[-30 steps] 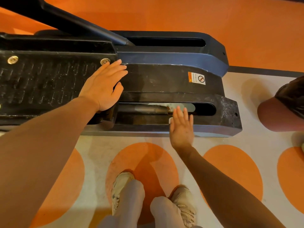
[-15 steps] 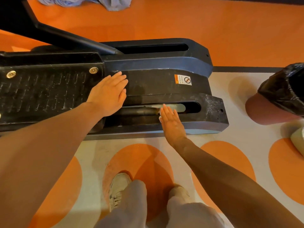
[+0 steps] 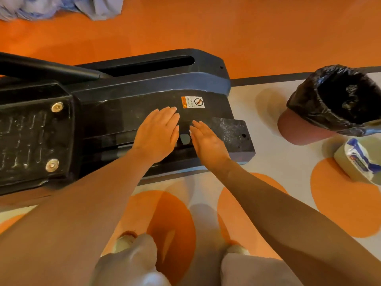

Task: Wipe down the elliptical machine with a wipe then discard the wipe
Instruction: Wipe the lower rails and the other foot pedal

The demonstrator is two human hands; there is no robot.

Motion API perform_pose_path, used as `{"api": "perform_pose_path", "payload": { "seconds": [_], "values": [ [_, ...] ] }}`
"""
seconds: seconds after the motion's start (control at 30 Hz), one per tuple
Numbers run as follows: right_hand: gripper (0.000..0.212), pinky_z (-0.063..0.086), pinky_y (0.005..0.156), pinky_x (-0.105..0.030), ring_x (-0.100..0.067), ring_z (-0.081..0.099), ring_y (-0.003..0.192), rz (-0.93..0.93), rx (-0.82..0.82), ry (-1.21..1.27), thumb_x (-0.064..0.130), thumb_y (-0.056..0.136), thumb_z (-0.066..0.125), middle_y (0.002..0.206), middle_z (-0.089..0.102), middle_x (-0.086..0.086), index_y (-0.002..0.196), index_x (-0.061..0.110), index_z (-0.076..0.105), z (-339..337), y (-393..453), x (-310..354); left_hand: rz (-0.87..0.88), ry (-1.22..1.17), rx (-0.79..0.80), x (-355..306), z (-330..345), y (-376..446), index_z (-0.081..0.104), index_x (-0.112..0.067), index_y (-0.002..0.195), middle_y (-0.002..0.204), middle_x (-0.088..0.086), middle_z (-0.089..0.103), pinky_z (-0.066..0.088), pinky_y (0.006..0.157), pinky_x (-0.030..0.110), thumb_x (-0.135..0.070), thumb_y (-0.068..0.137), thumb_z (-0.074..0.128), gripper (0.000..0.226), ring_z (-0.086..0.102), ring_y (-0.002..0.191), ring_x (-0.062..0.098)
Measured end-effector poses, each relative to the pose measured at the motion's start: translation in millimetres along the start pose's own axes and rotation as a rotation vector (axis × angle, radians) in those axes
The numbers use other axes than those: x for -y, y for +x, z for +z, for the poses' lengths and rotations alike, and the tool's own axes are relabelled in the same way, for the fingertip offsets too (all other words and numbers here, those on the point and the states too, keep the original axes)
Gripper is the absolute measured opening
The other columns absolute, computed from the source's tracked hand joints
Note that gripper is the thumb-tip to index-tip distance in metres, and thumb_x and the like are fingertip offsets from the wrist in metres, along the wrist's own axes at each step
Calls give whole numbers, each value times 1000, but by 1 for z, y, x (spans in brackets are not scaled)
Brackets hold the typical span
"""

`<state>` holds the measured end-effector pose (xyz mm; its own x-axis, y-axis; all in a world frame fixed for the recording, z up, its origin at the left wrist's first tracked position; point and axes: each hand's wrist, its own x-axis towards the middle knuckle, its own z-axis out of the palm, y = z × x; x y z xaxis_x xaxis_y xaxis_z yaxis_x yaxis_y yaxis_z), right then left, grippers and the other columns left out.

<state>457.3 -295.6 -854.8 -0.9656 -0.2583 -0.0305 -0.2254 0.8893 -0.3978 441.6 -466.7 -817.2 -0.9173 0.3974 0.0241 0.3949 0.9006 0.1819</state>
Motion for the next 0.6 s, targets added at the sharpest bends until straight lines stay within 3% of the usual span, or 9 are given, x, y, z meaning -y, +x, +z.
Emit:
{"api": "perform_pose_path", "payload": {
  "seconds": [0.13,0.27,0.37,0.47,0.6],
  "values": [
    [46,23,118,-32,-25,23,147,35,77,-40,16,103,45,158,28,-10,147,7,37,-28,11,-28,2,9,-11,-14,7,19,55,-3,135,142,15,53,35,114,44,-24,102,45,40,49,132,30],
    [40,40,109,-39,-31,42,137,104,-57,8,15,101,51,152,39,-12,139,6,50,-34,20,-57,48,3,-62,-22,25,40,61,-4,127,133,15,60,40,108,43,-23,100,48,36,56,123,29],
    [41,38,109,-34,-28,42,137,151,-65,64,23,103,47,155,35,-5,142,12,47,-21,26,-78,105,67,-57,-23,52,54,63,-6,126,132,14,62,41,108,43,-27,99,49,37,57,123,28],
    [41,37,108,-30,-26,42,137,197,-92,123,26,104,44,156,35,-3,143,13,46,-5,25,-95,177,139,-43,-27,81,62,64,-8,127,133,11,62,40,109,44,-32,101,35,45,57,125,26],
    [44,30,105,-20,-22,39,139,261,-139,239,26,103,45,157,32,1,146,15,42,4,23,-111,156,113,-56,-43,105,71,61,-7,130,137,12,59,37,111,44,-35,100,29,52,54,129,26]
  ]
}}
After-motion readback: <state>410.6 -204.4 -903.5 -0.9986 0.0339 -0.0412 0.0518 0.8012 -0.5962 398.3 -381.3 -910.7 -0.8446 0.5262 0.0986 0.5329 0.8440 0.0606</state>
